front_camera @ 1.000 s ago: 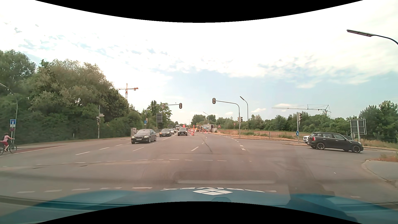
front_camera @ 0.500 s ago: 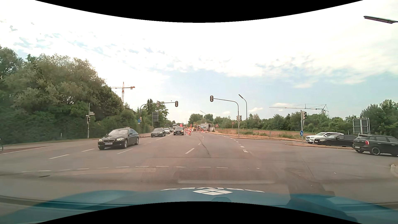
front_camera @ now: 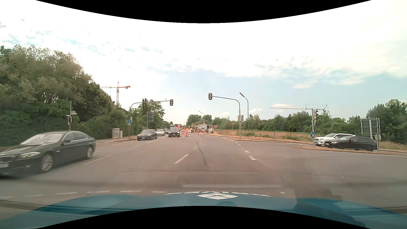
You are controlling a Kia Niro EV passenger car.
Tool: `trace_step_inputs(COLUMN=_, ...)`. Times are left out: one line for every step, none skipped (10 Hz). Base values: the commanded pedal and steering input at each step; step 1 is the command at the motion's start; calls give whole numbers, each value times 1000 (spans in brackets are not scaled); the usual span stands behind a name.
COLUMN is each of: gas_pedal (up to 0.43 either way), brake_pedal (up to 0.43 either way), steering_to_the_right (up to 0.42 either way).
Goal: Follow the waypoints while adhering to traffic rules and regulations
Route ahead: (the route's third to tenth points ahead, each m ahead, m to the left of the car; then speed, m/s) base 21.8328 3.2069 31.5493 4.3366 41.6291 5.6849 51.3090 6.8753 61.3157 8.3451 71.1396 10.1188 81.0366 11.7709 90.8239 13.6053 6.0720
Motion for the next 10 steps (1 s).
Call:
trace_step_inputs(gas_pedal=681, brake_pedal=0, steering_to_the_right=63)
trace_step_inputs(gas_pedal=689, brake_pedal=0, steering_to_the_right=63)
trace_step_inputs(gas_pedal=681, brake_pedal=0, steering_to_the_right=60)
trace_step_inputs(gas_pedal=669, brake_pedal=0, steering_to_the_right=51)
trace_step_inputs(gas_pedal=598, brake_pedal=0, steering_to_the_right=37)
trace_step_inputs(gas_pedal=551, brake_pedal=0, steering_to_the_right=28)
trace_step_inputs(gas_pedal=512, brake_pedal=0, steering_to_the_right=20)
trace_step_inputs(gas_pedal=480, brake_pedal=0, steering_to_the_right=18)
trace_step_inputs(gas_pedal=398, brake_pedal=0, steering_to_the_right=17)
trace_step_inputs(gas_pedal=260, brake_pedal=0, steering_to_the_right=13)
